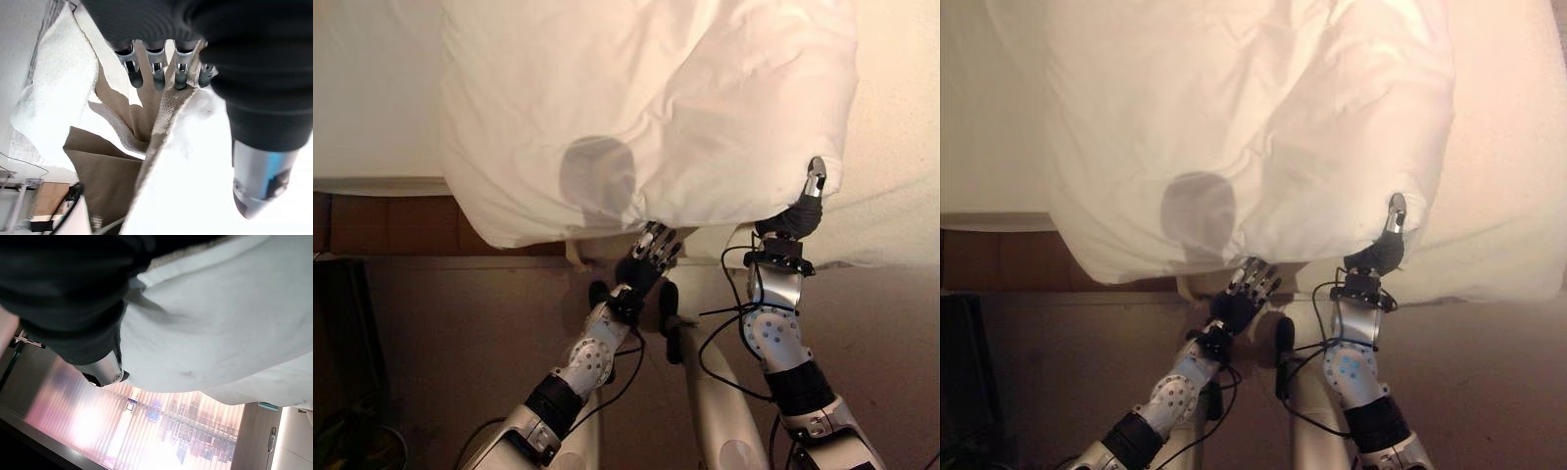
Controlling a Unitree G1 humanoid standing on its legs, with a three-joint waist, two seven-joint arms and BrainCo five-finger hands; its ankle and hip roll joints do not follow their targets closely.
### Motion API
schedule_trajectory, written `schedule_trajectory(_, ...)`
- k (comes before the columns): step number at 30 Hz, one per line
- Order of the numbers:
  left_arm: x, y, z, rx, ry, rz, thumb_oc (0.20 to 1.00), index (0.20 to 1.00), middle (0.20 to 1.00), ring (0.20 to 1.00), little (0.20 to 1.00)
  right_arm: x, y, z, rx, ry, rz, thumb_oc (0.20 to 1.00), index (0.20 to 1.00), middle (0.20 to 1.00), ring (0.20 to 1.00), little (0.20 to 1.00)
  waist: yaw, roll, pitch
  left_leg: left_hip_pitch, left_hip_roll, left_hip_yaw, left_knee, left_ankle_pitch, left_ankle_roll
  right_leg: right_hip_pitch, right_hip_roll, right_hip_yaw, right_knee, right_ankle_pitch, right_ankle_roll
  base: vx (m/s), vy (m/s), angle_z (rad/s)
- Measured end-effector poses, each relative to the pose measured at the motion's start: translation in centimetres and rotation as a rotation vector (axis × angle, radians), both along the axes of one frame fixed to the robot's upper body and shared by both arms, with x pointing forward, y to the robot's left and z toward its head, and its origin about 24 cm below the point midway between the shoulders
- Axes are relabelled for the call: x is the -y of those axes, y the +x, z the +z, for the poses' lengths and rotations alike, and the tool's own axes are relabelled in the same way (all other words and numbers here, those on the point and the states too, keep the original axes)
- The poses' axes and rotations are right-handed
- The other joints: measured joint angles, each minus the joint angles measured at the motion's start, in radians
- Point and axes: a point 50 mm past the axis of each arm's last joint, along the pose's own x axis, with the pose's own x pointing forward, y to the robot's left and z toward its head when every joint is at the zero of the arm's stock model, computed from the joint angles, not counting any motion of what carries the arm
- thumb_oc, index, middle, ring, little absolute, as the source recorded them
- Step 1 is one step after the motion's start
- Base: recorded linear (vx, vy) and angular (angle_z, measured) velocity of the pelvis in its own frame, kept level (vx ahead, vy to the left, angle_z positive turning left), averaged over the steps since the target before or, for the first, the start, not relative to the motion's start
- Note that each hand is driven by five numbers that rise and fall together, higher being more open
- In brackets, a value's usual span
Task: Make the bed
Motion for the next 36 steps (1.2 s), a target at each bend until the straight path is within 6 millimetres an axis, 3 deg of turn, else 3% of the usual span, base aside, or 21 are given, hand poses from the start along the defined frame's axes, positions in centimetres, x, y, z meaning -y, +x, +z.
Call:
schedule_trajectory(6,0.4,0.7,1.6,0.024,-0.064,0.036,1.000,1.000,1.000,1.000,1.000,-0.4,0.0,0.1,0.005,-0.003,0.014,0.200,0.200,0.200,0.200,0.200,-0.010,-0.001,0.000,0.000,0.000,0.002,0.001,-0.003,0.004,0.002,-0.002,0.004,-0.003,0.003,0.005,0.00,0.000,0.00)
schedule_trajectory(15,0.5,0.9,1.8,0.005,-0.099,0.067,1.000,1.000,1.000,1.000,1.000,-0.8,0.0,0.1,0.004,-0.002,0.026,0.200,0.200,0.200,0.200,0.200,-0.011,-0.004,-0.001,0.001,-0.002,0.004,0.004,-0.005,0.008,0.002,-0.003,0.011,-0.005,0.006,0.010,0.00,0.000,0.00)
schedule_trajectory(20,0.5,0.3,0.6,-0.034,-0.086,0.060,1.000,1.000,1.000,1.000,1.000,-0.7,0.0,0.1,0.001,-0.001,0.025,0.200,0.200,0.200,0.200,0.200,-0.011,-0.005,-0.001,0.000,-0.002,0.003,0.004,-0.006,0.008,0.002,-0.003,0.011,-0.006,0.006,0.010,0.00,0.000,0.00)
schedule_trajectory(28,0.4,-1.8,-3.6,-0.163,-0.003,-0.007,1.000,1.000,1.000,1.000,1.000,-0.8,0.1,0.3,-0.006,0.007,0.024,0.200,0.200,0.200,0.200,0.200,-0.005,-0.005,-0.001,-0.001,-0.004,0.003,0.002,-0.006,0.009,0.002,-0.004,0.009,-0.011,0.006,0.010,0.00,0.000,0.00)
schedule_trajectory(36,1.1,-1.2,-4.3,-0.174,0.046,-0.044,1.000,1.000,1.000,1.000,1.000,-1.0,0.1,0.5,0.004,0.011,0.030,0.200,0.200,0.200,0.200,0.200,-0.006,-0.005,-0.001,-0.001,-0.003,0.003,0.002,-0.006,0.009,0.002,-0.004,0.009,-0.011,0.006,0.011,0.00,0.000,0.00)
